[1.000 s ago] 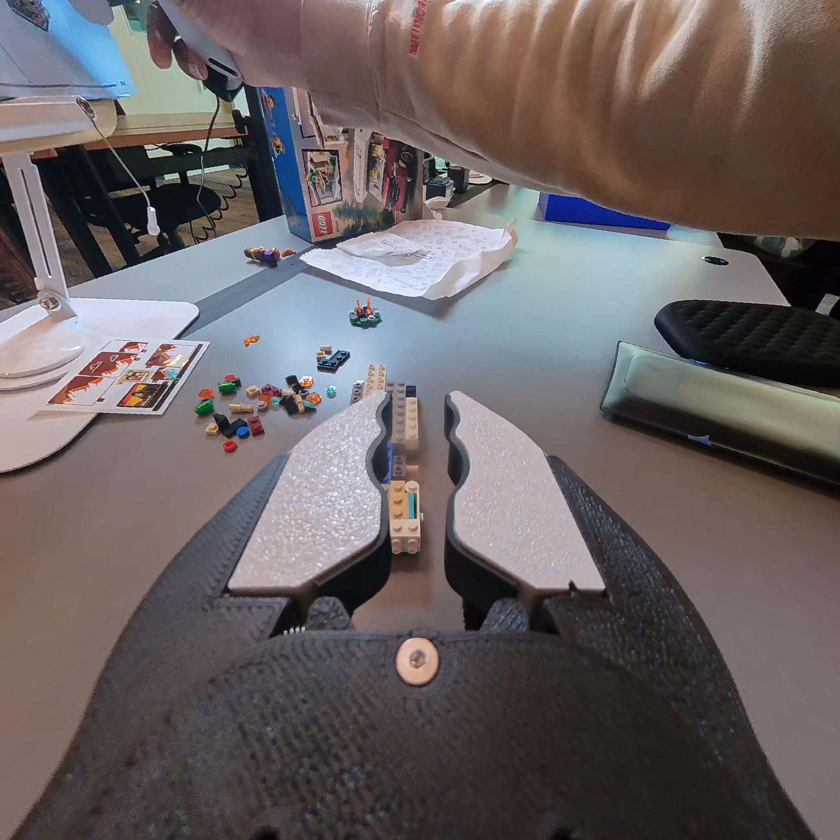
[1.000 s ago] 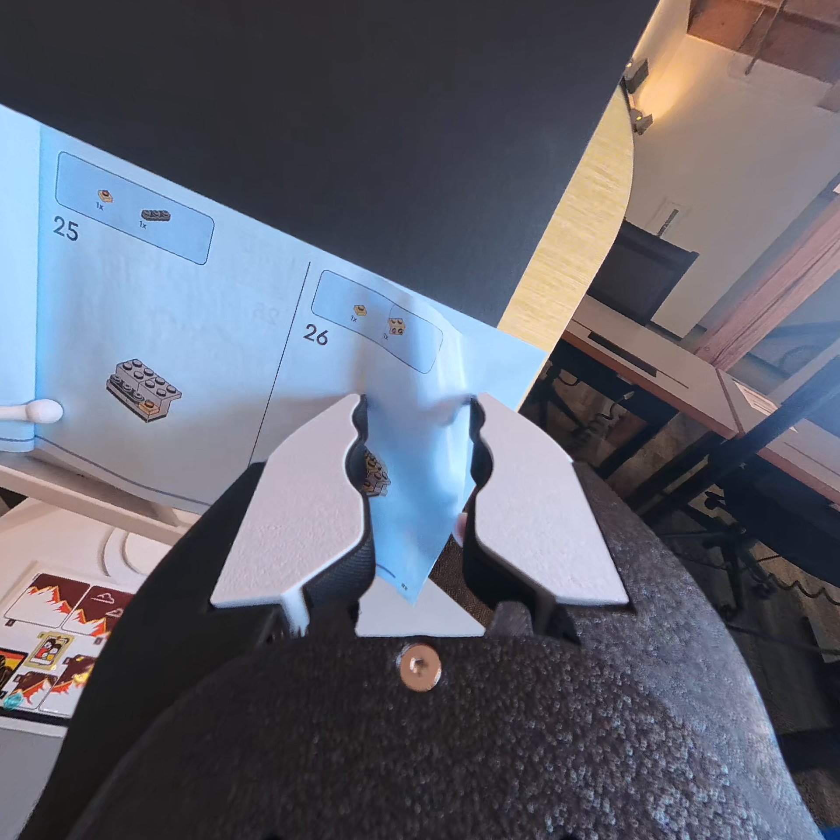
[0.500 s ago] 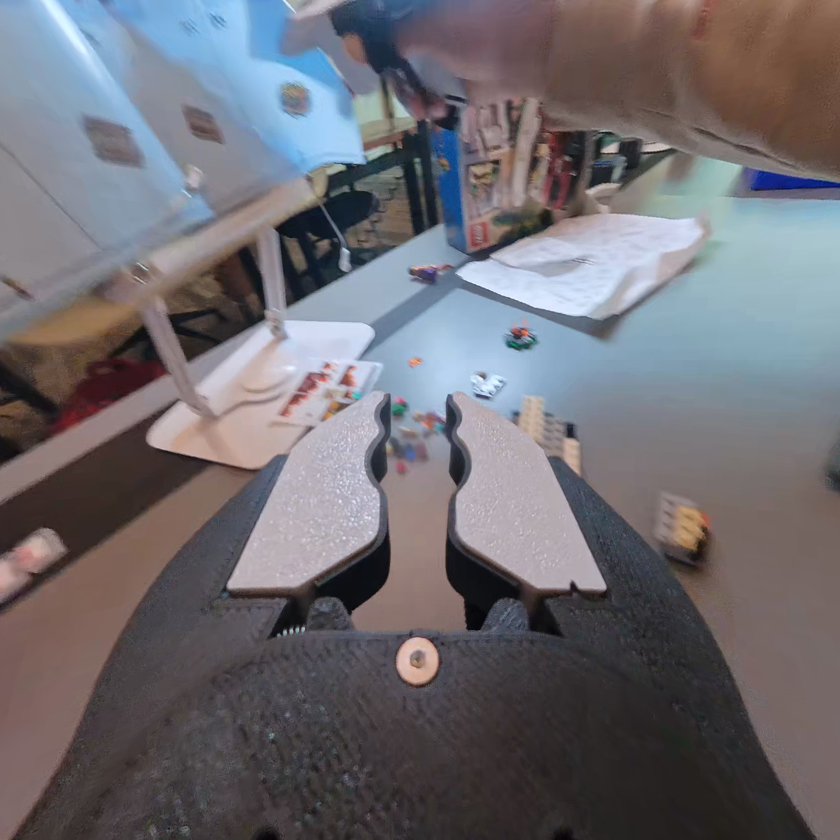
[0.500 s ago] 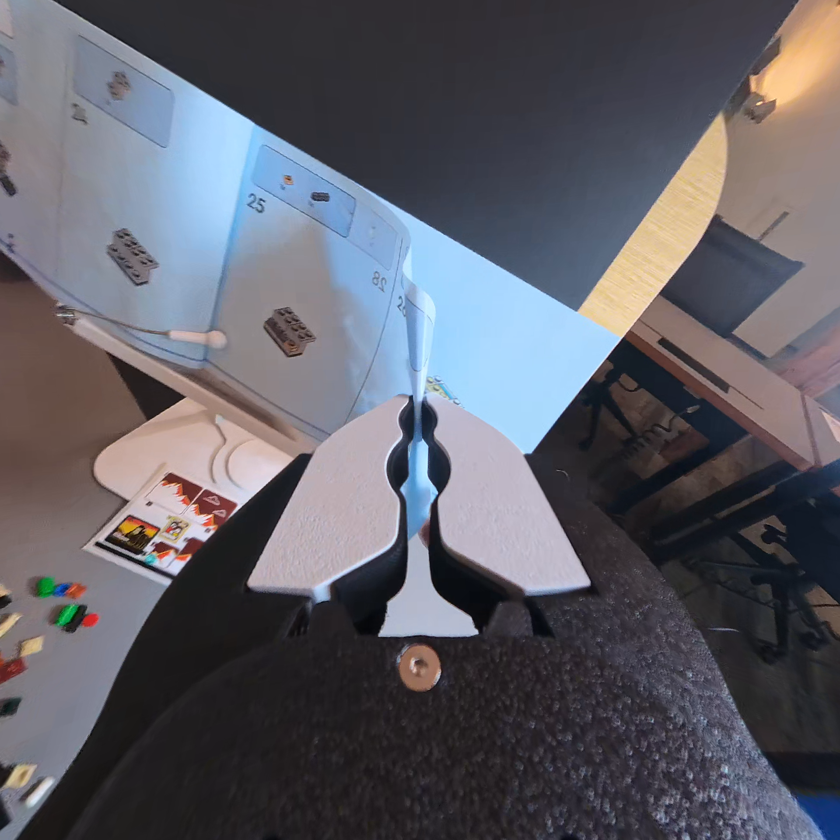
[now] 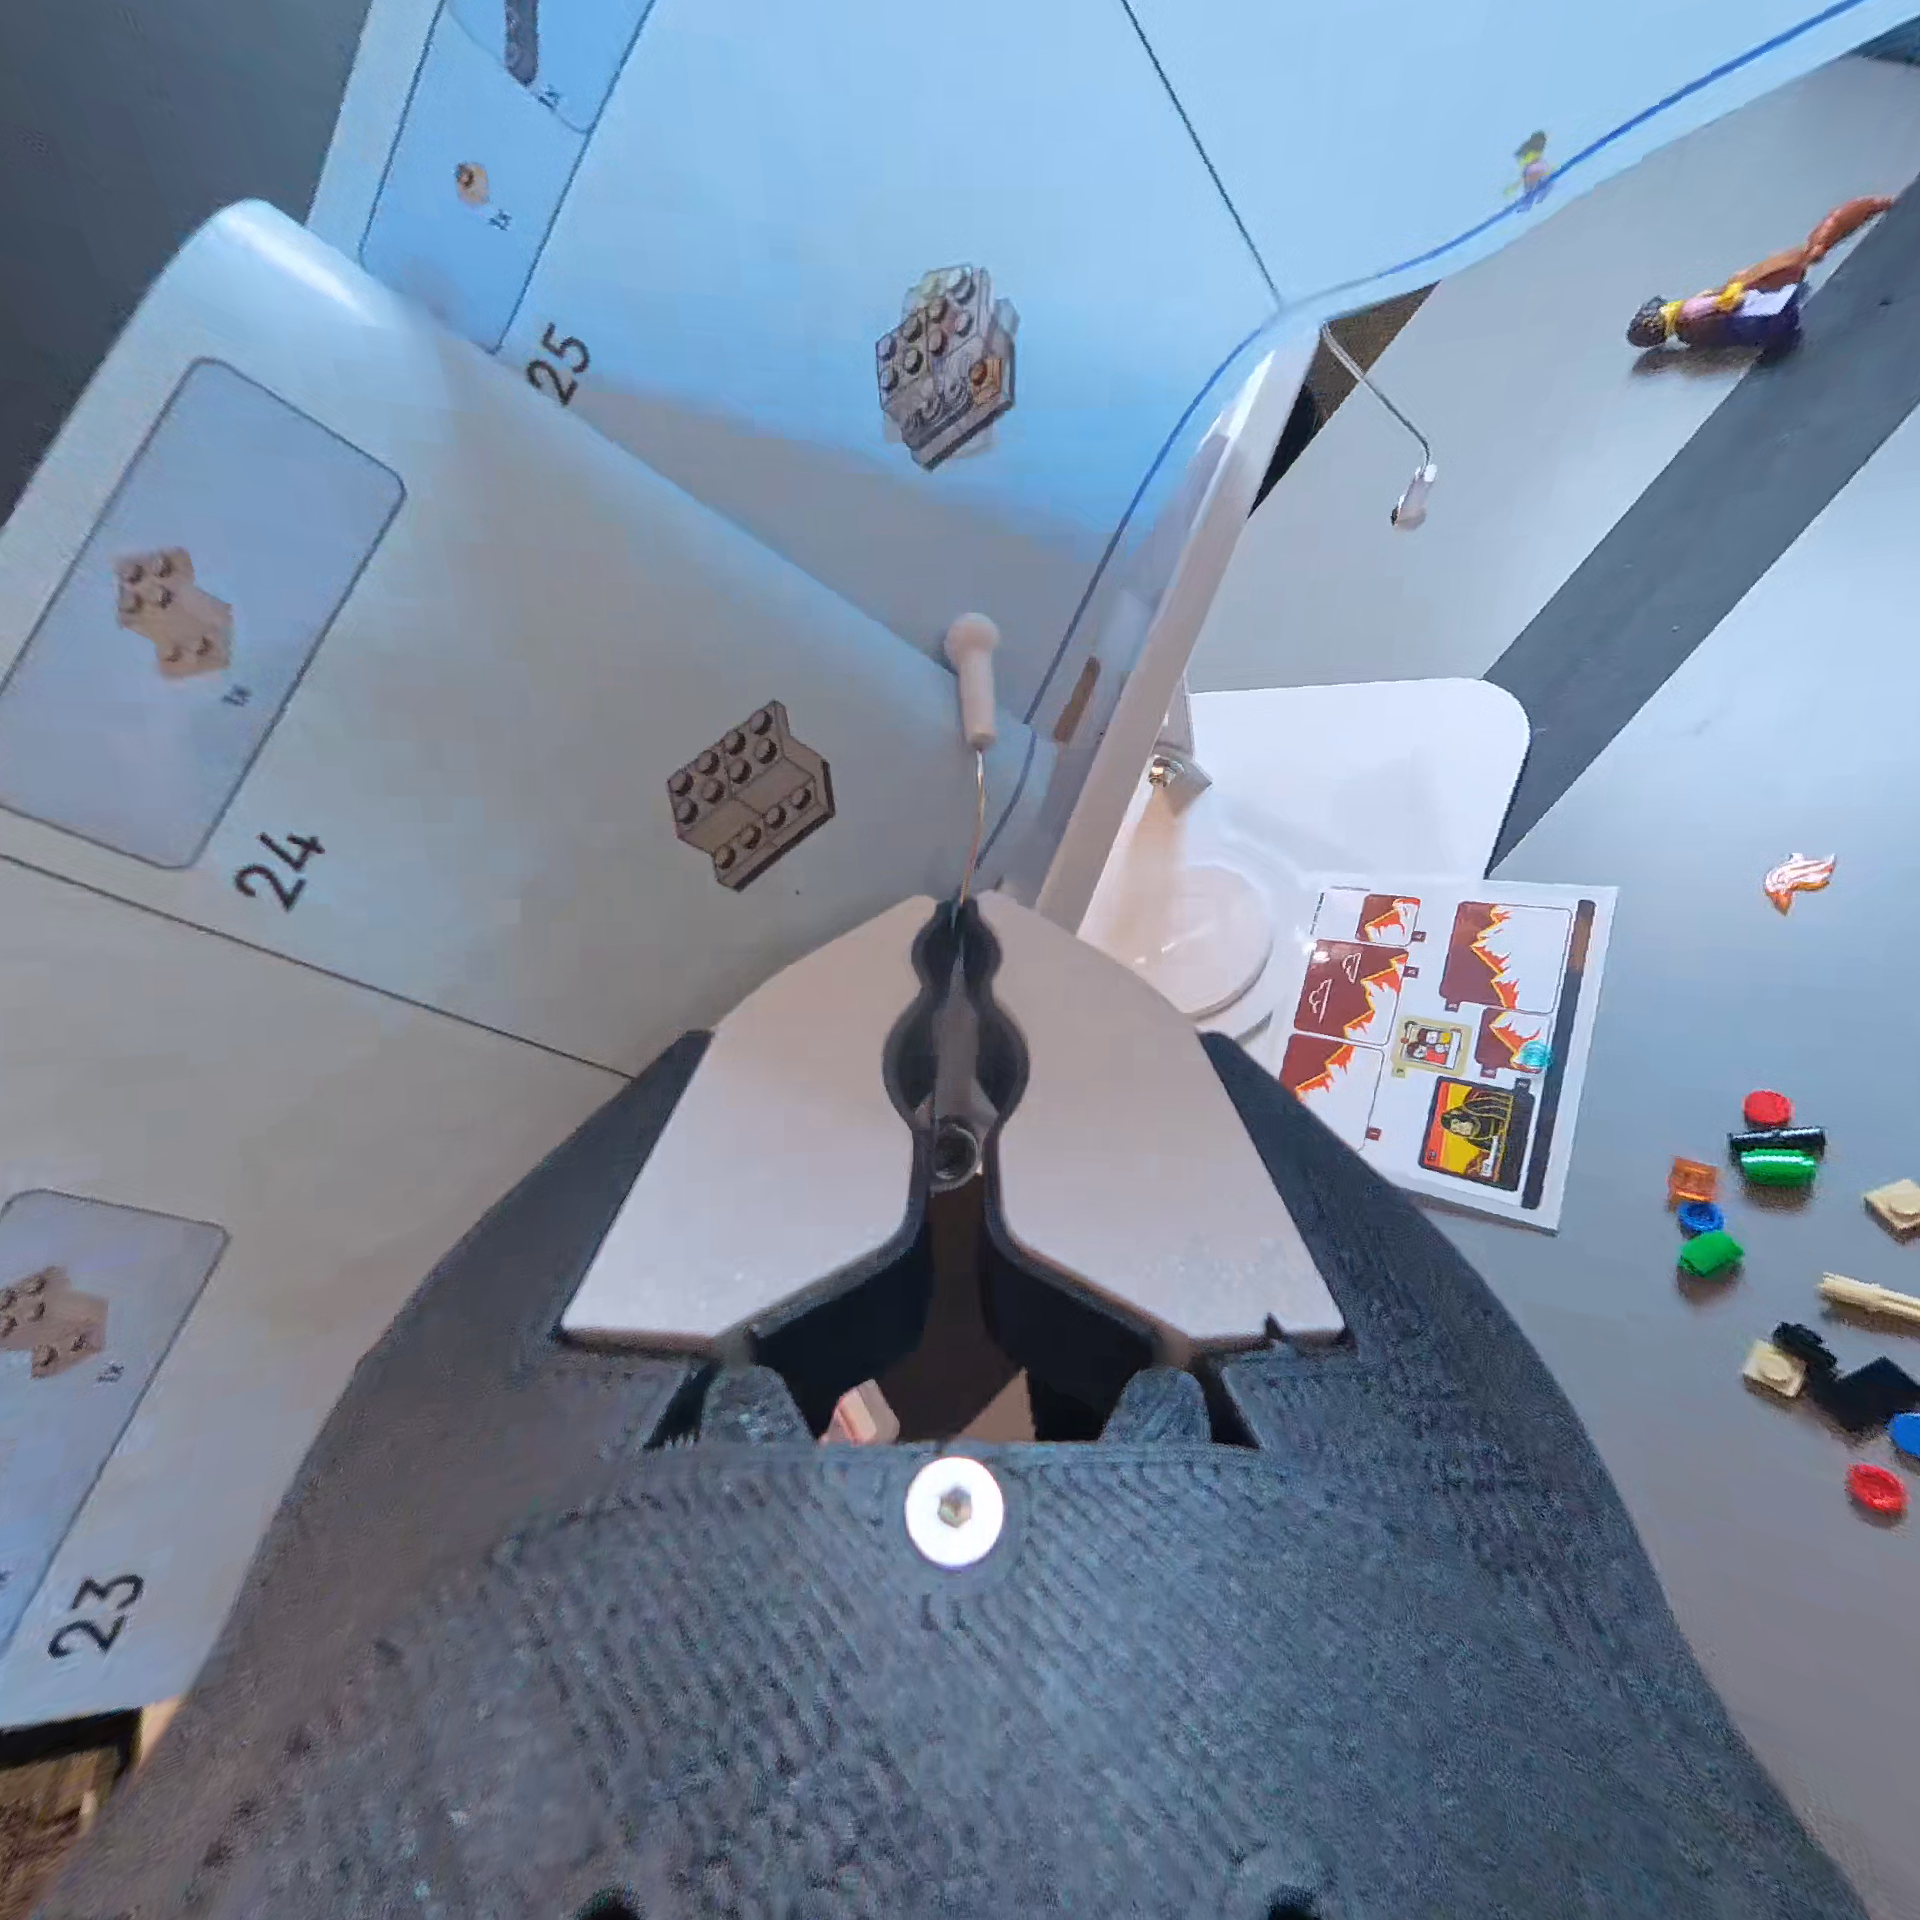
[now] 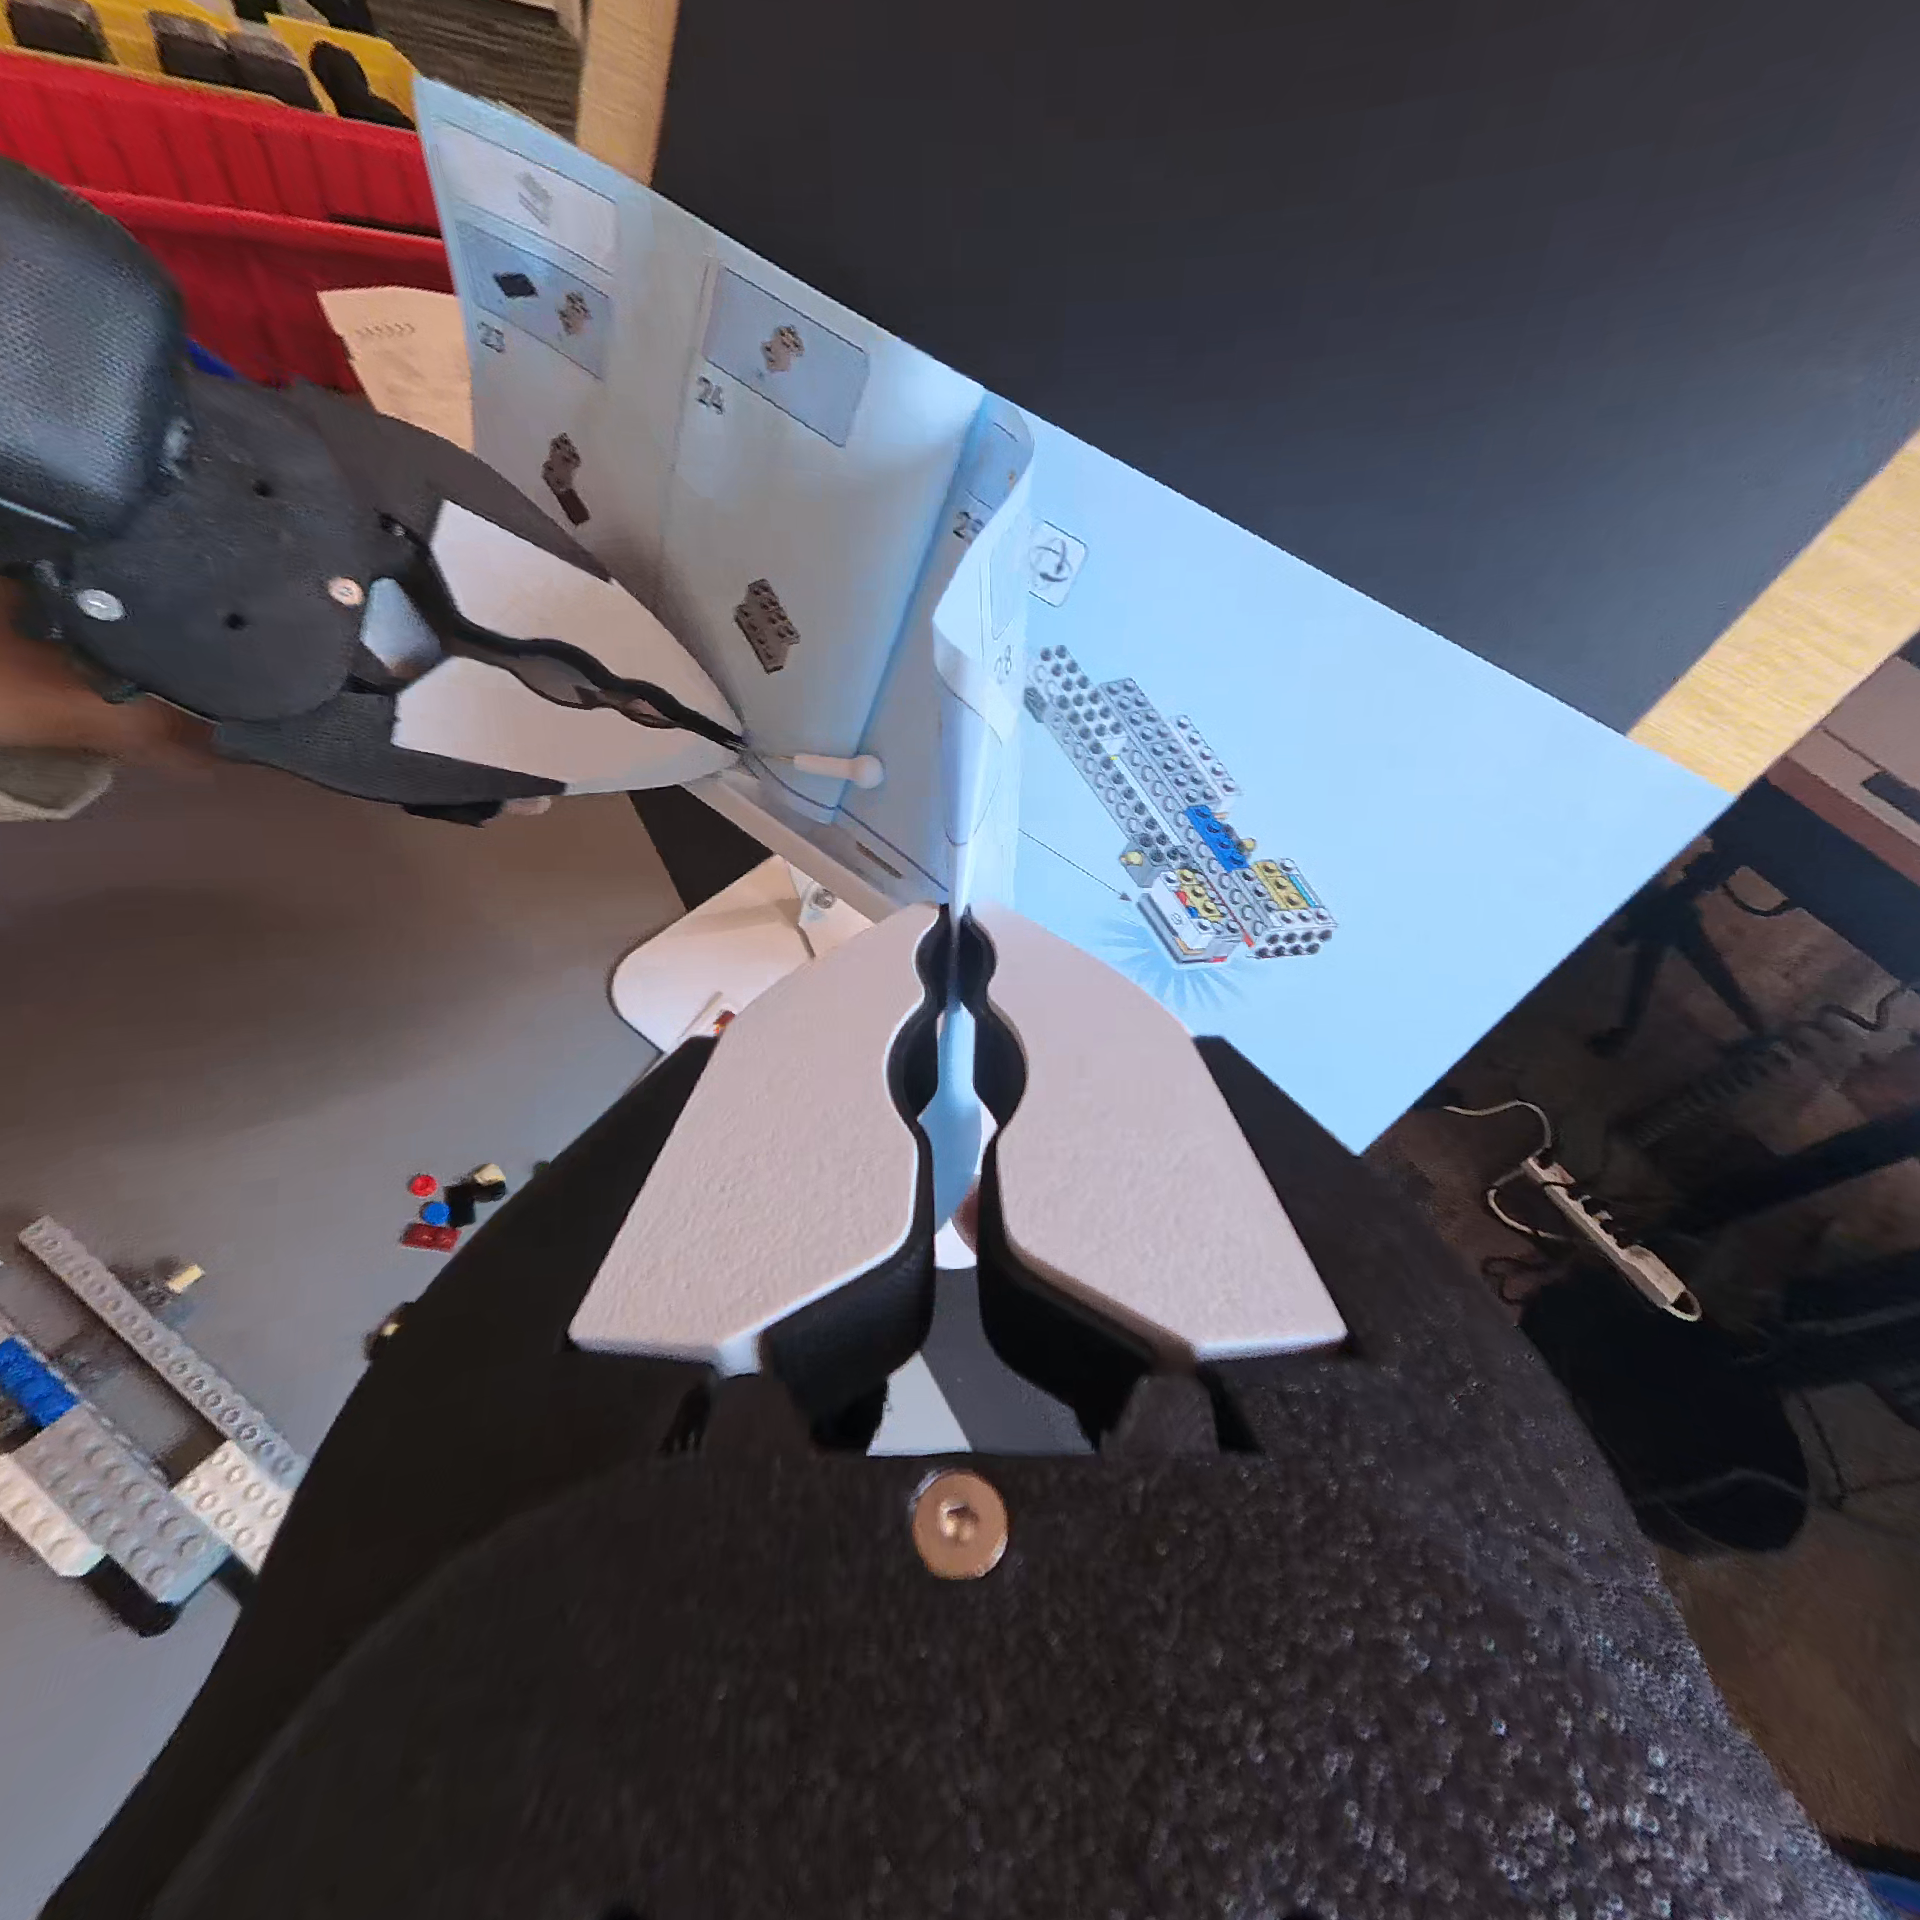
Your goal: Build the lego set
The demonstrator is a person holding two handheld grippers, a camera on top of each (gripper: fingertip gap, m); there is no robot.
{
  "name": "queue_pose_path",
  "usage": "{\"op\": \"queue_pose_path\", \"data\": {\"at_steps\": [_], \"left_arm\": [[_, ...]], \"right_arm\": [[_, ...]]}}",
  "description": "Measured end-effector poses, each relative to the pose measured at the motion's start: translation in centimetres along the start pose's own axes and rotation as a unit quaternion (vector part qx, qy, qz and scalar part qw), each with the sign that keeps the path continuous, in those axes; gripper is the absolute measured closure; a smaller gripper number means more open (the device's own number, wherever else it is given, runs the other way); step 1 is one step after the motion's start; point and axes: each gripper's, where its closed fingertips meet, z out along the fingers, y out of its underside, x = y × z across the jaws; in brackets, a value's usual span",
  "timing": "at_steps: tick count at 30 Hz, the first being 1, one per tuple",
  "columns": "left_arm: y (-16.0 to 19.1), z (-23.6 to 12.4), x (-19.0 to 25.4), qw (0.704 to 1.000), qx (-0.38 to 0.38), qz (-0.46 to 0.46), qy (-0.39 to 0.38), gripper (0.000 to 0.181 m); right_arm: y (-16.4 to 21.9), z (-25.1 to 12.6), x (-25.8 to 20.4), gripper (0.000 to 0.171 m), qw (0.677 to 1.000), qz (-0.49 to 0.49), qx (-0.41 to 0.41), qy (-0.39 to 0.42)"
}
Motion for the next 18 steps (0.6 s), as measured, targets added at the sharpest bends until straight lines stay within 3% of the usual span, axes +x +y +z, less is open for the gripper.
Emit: {"op": "queue_pose_path", "data": {"at_steps": [3,7,10,13,18], "left_arm": [[0.2,-0.1,-0.4,1.0,0.018,-0.005,-0.003,0.179],[0.2,-0.7,-1.6,0.99,0.088,-0.108,0.015,0.18],[0.3,-1.5,-2.6,0.968,0.146,-0.203,0.03,0.181],[0.7,-2.1,-3.3,0.923,0.21,-0.314,0.069,0.181],[0.6,-2.1,-3.3,0.912,0.218,-0.339,0.08,0.181]], "right_arm": [[-1.0,0.0,-1.9,0.171,1.0,-0.004,0.012,-0.02],[-2.9,0.7,-5.3,0.171,0.998,-0.015,0.021,-0.053],[-4.6,2.1,-7.9,0.171,0.996,-0.019,0.026,-0.081],[-6.2,4.8,-10.0,0.171,0.995,-0.024,0.02,-0.095],[-8.1,8.2,-11.5,0.171,0.995,-0.003,0.019,-0.098]]}}
